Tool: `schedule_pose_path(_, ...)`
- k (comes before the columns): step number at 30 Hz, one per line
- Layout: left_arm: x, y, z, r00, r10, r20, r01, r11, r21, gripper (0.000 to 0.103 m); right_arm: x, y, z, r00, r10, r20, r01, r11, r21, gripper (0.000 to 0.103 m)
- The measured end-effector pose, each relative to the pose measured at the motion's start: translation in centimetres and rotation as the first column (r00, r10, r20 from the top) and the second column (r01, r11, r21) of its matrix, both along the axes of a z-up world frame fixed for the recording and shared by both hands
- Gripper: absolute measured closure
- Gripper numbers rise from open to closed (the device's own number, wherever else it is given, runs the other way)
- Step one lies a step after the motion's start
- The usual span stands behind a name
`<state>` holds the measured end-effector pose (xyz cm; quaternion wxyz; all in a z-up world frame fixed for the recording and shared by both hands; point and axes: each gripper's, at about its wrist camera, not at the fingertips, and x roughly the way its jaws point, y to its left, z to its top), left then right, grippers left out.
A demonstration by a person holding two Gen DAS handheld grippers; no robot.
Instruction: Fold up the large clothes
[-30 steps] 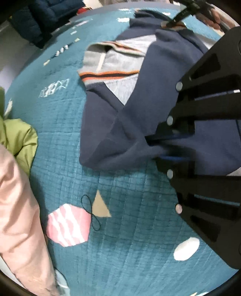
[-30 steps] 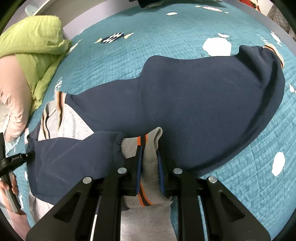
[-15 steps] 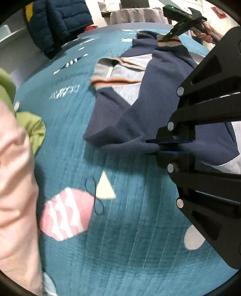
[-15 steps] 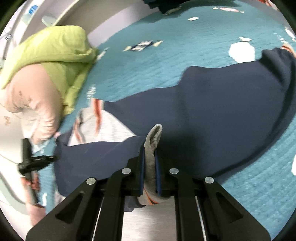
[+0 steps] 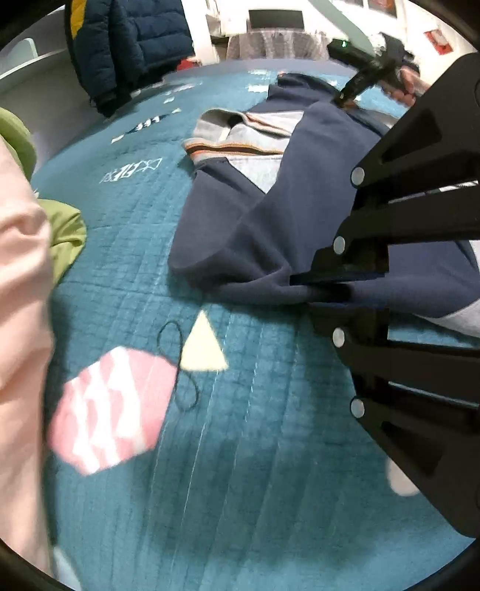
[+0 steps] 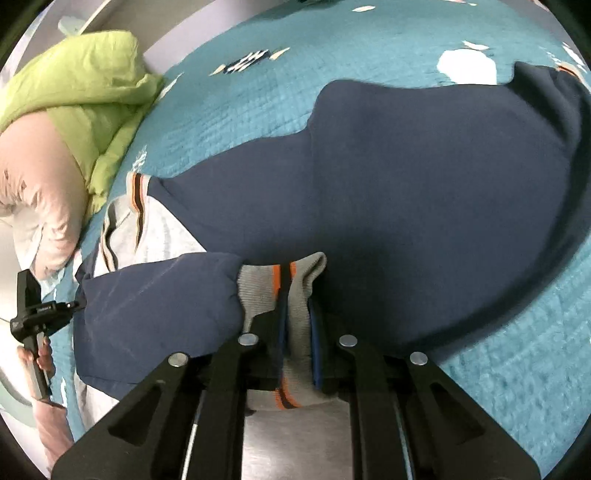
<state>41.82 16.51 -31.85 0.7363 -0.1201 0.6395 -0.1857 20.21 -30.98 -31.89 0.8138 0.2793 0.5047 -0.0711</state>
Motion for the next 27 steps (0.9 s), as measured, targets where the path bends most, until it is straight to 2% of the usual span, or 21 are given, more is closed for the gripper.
schedule_pose_path(1,-0.2,-0.1,0.5,1.000,-0.003,0.016,0.002,0.998,0.057,0.084,0.0,0.3,0.7,1.000,0.005,-0.018,-0.006,0.999,-0.042,0.084)
schedule_pose_path(2,-0.6,-0.2,1.6,0.999,0.003,0.038,-0.007,0.992,0.129,0.072,0.0,0.6,1.1,1.000,0.007,-0.025,-0.009,0.997,-0.073,0.084)
schedule_pose_path(3,-1.0,-0.2,2.6,0.998,0.019,0.063,-0.028,0.989,0.147,0.072,-0.2,1.3,2.2,1.000,0.009,-0.026,-0.012,0.991,-0.132,0.084)
schedule_pose_path(7,-3.3,-1.0,6.4,0.985,0.037,0.171,-0.058,0.991,0.120,0.072,-0.3,3.3,5.1,0.999,0.037,0.037,-0.028,0.973,-0.228,0.084)
schedule_pose_path(9,-5.0,-2.3,6.9,0.979,0.019,0.202,-0.041,0.994,0.103,0.075,-0.3,4.2,5.9,0.996,0.049,0.074,-0.029,0.967,-0.252,0.088)
schedule_pose_path(10,-5.7,-3.1,6.5,0.980,0.005,0.198,-0.026,0.994,0.107,0.081,-0.4,4.7,6.2,0.995,0.054,0.089,-0.029,0.963,-0.268,0.088)
schedule_pose_path(11,-6.2,-3.8,5.8,0.982,-0.005,0.187,-0.018,0.992,0.122,0.094,-0.2,5.0,6.2,0.994,0.054,0.096,-0.025,0.959,-0.282,0.090)
schedule_pose_path(12,-6.8,-4.4,4.8,0.985,-0.011,0.171,-0.013,0.990,0.141,0.098,-0.3,5.4,6.0,0.992,0.064,0.105,-0.033,0.960,-0.279,0.095)
schedule_pose_path(14,-8.0,-5.4,2.7,0.991,-0.037,0.128,0.019,0.990,0.140,0.103,0.1,5.9,4.3,0.990,0.115,0.082,-0.098,0.976,-0.193,0.101)
schedule_pose_path(16,-9.4,-5.7,0.8,0.995,-0.048,0.093,0.033,0.987,0.157,0.103,0.3,6.4,2.2,0.989,0.144,0.020,-0.139,0.976,-0.167,0.103)
schedule_pose_path(17,-10.0,-5.6,0.1,0.994,-0.052,0.100,0.035,0.986,0.165,0.103,0.4,6.4,1.1,0.989,0.147,-0.005,-0.146,0.976,-0.164,0.103)
schedule_pose_path(19,-10.3,-4.6,-0.5,0.995,-0.023,0.101,0.011,0.992,0.126,0.103,0.2,5.6,-0.1,0.992,0.129,0.008,-0.128,0.984,-0.124,0.103)
schedule_pose_path(20,-10.4,-4.3,-0.1,0.996,-0.009,0.092,-0.004,0.991,0.137,0.103,0.1,5.2,0.2,0.993,0.116,0.007,-0.114,0.988,-0.104,0.103)
schedule_pose_path(22,-11.0,-4.3,1.5,0.988,-0.026,0.155,-0.013,0.969,0.246,0.103,-0.4,5.2,1.8,0.996,0.084,-0.013,-0.085,0.973,-0.213,0.103)
schedule_pose_path(23,-11.4,-4.1,1.8,0.986,-0.029,0.164,-0.015,0.966,0.258,0.103,-0.8,5.2,2.5,0.996,0.085,-0.009,-0.084,0.963,-0.255,0.103)
schedule_pose_path(25,-11.1,-3.4,0.8,0.991,-0.023,0.135,-0.012,0.967,0.255,0.103,-1.1,4.4,1.9,0.997,0.077,-0.026,-0.081,0.977,-0.199,0.103)
schedule_pose_path(27,-10.6,-2.6,-0.9,0.995,0.000,0.104,-0.022,0.977,0.210,0.103,-0.8,3.9,-0.6,0.996,0.072,-0.045,-0.079,0.979,-0.187,0.103)
